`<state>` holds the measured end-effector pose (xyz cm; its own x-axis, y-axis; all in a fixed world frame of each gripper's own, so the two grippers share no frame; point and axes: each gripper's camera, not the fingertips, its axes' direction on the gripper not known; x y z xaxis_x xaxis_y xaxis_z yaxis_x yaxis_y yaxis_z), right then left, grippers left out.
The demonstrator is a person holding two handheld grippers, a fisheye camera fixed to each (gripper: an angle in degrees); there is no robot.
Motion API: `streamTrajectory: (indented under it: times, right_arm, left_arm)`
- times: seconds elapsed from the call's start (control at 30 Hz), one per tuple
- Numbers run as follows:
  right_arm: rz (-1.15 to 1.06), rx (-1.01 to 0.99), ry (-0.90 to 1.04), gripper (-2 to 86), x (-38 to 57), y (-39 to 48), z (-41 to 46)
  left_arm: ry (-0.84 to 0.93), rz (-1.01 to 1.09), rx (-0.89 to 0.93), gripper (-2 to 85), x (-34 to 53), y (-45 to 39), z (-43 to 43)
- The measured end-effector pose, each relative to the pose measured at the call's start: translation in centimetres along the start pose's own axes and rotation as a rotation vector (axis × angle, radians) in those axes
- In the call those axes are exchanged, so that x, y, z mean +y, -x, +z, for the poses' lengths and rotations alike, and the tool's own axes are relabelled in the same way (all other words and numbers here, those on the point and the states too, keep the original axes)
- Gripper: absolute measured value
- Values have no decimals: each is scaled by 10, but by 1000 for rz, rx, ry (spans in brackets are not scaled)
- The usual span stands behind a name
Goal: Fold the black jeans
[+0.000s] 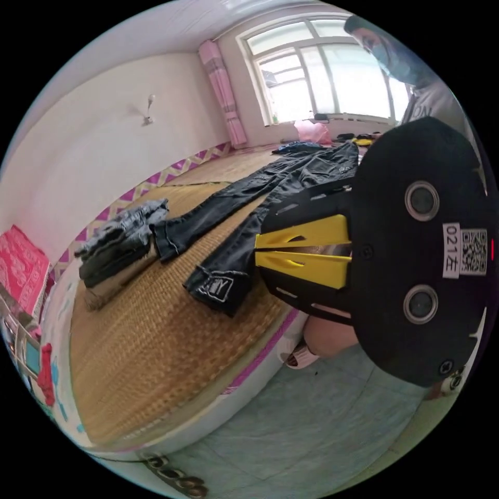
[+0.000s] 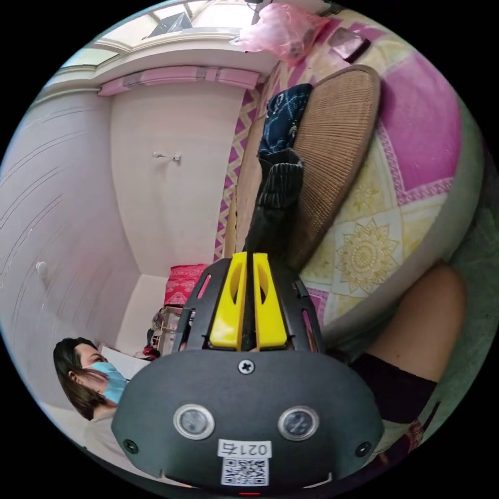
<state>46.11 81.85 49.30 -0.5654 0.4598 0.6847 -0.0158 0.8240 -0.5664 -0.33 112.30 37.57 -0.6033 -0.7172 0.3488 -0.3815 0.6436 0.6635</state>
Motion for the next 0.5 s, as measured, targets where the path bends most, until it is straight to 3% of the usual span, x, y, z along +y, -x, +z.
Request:
streamTrajectory:
  times: [0.27,0.5]
  right_arm:
    - [-139,-34,198,1,-114,55,142]
    - [-115,108,266,-2,-219,15,297]
  left_arm:
    - [235,164,-126,-10,-169,-101,107]
    - [441,195,-314,-10,-335,-155,303]
